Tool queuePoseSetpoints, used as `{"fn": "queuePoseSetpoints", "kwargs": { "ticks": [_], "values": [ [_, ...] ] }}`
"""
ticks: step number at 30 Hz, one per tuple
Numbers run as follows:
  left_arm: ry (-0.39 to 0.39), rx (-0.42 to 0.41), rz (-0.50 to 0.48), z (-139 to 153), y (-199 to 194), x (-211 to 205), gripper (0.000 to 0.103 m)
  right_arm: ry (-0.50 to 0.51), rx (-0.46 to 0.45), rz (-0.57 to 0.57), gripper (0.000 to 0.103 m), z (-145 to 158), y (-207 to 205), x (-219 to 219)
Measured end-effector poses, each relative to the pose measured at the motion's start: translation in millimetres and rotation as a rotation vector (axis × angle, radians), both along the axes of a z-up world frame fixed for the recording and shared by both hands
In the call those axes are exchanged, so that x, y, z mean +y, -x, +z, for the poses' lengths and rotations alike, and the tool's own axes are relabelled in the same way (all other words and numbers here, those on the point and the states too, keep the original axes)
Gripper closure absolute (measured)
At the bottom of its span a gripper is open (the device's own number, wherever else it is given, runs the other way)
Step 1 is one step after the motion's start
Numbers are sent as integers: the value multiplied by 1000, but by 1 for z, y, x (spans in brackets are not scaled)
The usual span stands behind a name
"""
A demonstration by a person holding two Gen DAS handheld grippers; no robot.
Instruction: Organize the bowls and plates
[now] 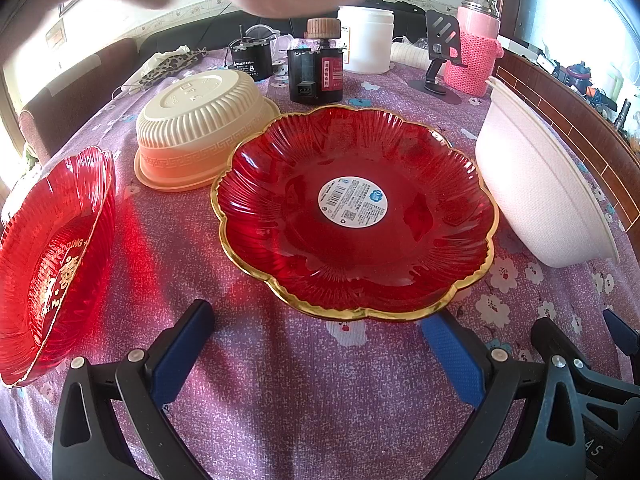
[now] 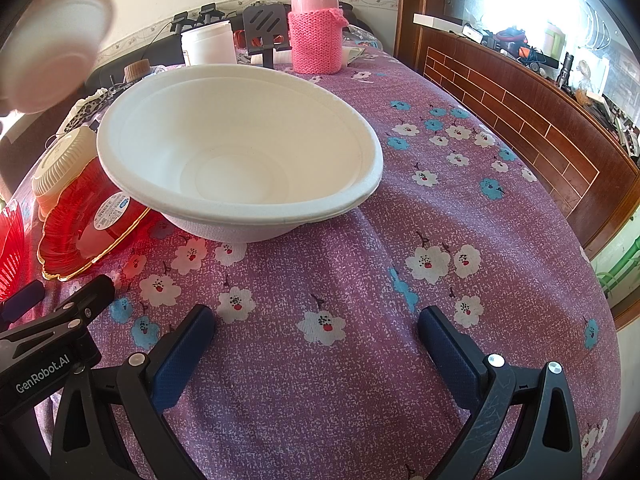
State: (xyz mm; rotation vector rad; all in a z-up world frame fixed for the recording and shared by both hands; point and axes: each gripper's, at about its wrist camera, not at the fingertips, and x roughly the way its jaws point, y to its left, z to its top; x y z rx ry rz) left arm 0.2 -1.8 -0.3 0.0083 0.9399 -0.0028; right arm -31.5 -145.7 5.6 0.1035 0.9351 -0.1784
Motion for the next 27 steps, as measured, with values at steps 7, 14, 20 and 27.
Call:
{"fn": "queuePoseSetpoints", "kwargs": {
  "ticks": [7,14,20,27],
  "values": [
    [0,0,0,0,0,-1,0,0,0,0,1,0,0,0],
    [0,0,0,-1,-1,-3,0,0,0,0,1,-2,0,1],
    [0,0,0,0,0,-2,0,0,0,0,1,0,-1,0],
    [1,0,0,-1,0,-3,0,0,0,0,1,0,-1,0]
  ]
}}
